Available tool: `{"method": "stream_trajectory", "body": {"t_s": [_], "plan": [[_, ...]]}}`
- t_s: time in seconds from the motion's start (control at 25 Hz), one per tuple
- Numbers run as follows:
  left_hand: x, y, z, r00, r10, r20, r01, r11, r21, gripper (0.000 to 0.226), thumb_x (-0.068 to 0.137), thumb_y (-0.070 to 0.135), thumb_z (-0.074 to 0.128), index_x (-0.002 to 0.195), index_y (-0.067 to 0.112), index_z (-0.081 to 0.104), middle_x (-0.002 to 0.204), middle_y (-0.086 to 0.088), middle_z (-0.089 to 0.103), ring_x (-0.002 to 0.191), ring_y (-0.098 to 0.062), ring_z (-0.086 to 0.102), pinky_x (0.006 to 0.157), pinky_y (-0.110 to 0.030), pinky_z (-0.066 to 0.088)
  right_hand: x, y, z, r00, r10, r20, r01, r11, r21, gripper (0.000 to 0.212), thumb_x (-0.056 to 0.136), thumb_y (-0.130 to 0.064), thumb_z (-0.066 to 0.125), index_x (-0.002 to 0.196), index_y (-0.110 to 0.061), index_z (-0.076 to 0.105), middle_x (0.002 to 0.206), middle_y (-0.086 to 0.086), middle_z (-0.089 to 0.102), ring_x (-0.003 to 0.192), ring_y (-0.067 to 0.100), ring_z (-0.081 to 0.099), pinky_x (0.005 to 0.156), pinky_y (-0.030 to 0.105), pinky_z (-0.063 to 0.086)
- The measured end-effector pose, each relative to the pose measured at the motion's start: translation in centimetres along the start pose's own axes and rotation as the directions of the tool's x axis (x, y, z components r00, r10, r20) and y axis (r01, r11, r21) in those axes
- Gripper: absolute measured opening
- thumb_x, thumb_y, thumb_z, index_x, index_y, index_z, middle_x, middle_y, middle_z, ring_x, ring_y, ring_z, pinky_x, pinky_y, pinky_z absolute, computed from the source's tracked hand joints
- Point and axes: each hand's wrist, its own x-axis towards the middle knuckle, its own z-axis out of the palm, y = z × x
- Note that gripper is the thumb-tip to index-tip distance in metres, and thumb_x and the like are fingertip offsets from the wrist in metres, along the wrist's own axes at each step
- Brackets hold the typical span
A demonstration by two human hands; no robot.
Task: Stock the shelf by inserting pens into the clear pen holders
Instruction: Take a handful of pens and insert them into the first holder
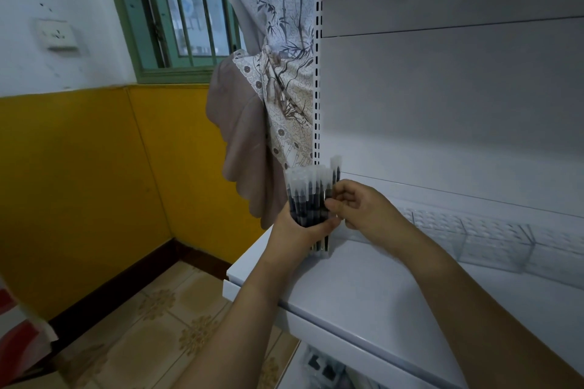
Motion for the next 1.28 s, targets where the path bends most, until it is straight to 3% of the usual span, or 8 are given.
{"method": "stream_trajectory", "body": {"t_s": [0.12,0.24,0.44,0.6,0.76,0.84,1.04,1.28], "plan": [[-0.3,0.3,0.1,0.999,-0.031,-0.026,0.031,0.999,0.006,0.047,0.077,0.022,0.082,0.113,0.037,0.055,0.104,0.019,0.068,0.095,-0.003,0.066,0.070,-0.012,0.054,0.0,0.2,0.0,0.973,-0.141,-0.182,0.118,0.984,-0.131,0.006,0.094,-0.020,0.065,0.090,-0.018,0.061,0.081,-0.004,0.063,0.065,0.011,0.057,0.062,0.022,0.049],[-0.4,0.3,0.1,0.998,-0.043,-0.036,0.044,0.999,0.013,0.049,0.079,0.024,0.080,0.118,0.034,0.052,0.105,0.017,0.065,0.094,-0.004,0.064,0.074,-0.015,0.054,0.0,0.5,0.9,0.938,-0.223,-0.267,0.170,0.963,-0.210,0.008,0.094,-0.022,0.064,0.090,-0.016,0.060,0.080,-0.002,0.064,0.078,0.020,0.064,0.072,0.030,0.056],[-0.5,0.4,0.0,0.997,-0.065,-0.037,0.066,0.998,0.007,0.049,0.079,0.020,0.080,0.122,0.026,0.057,0.108,0.007,0.070,0.099,-0.015,0.068,0.084,-0.030,0.059,0.5,0.4,1.0,0.942,-0.158,-0.296,0.137,0.986,-0.093,0.008,0.098,-0.018,0.059,0.092,-0.012,0.060,0.074,0.002,0.065,0.058,0.008,0.058,0.060,0.023,0.051],[-0.6,0.5,-0.1,0.994,-0.088,-0.063,0.084,0.995,-0.062,0.044,0.079,0.019,0.080,0.117,0.027,0.058,0.105,0.007,0.070,0.096,-0.013,0.067,0.079,-0.029,0.060,0.7,0.6,1.1,0.921,-0.178,-0.347,0.174,0.984,-0.042,0.006,0.098,-0.017,0.059,0.092,-0.016,0.059,0.079,0.005,0.066,0.063,0.008,0.060,0.059,0.021,0.050],[-0.7,0.5,-0.3,0.989,-0.125,-0.079,0.114,0.985,-0.130,0.037,0.081,0.016,0.078,0.106,0.033,0.056,0.103,0.008,0.068,0.095,-0.011,0.064,0.085,-0.037,0.058,0.6,-0.3,-0.2,0.821,-0.158,-0.549,0.263,0.957,0.118,0.006,0.100,-0.016,0.055,0.098,-0.012,0.059,0.081,0.002,0.066,0.067,0.006,0.062,0.063,0.020,0.053],[-0.8,0.5,-0.2,0.991,-0.100,-0.085,0.092,0.992,-0.087,0.042,0.082,0.015,0.076,0.113,0.032,0.053,0.105,0.010,0.066,0.097,-0.010,0.062,0.084,-0.029,0.055,0.5,-0.5,-0.6,0.779,-0.195,-0.595,0.275,0.960,0.045,0.008,0.100,-0.018,0.055,0.103,-0.011,0.059,0.086,0.001,0.067,0.071,0.006,0.064,0.066,0.021,0.055],[-0.5,0.3,-0.1,0.994,-0.044,-0.101,0.039,0.998,-0.049,0.044,0.081,0.011,0.075,0.116,0.029,0.056,0.105,0.004,0.068,0.099,-0.014,0.065,0.072,-0.019,0.052,0.4,-0.5,0.8,0.836,-0.393,-0.383,0.213,0.876,-0.433,0.007,0.099,-0.022,0.056,0.105,-0.018,0.059,0.093,-0.006,0.065,0.082,0.008,0.064,0.072,0.017,0.050],[-0.4,0.6,0.0,0.996,-0.040,-0.085,0.038,0.999,-0.030,0.044,0.081,0.010,0.075,0.108,0.036,0.050,0.097,0.014,0.063,0.091,-0.008,0.062,0.065,-0.014,0.047,1.6,0.5,1.3,0.931,-0.259,-0.256,0.017,0.733,-0.680,0.017,0.097,-0.027,0.059,0.098,-0.010,0.063,0.088,0.004,0.069,0.081,0.021,0.063,0.074,0.037,0.053]]}}
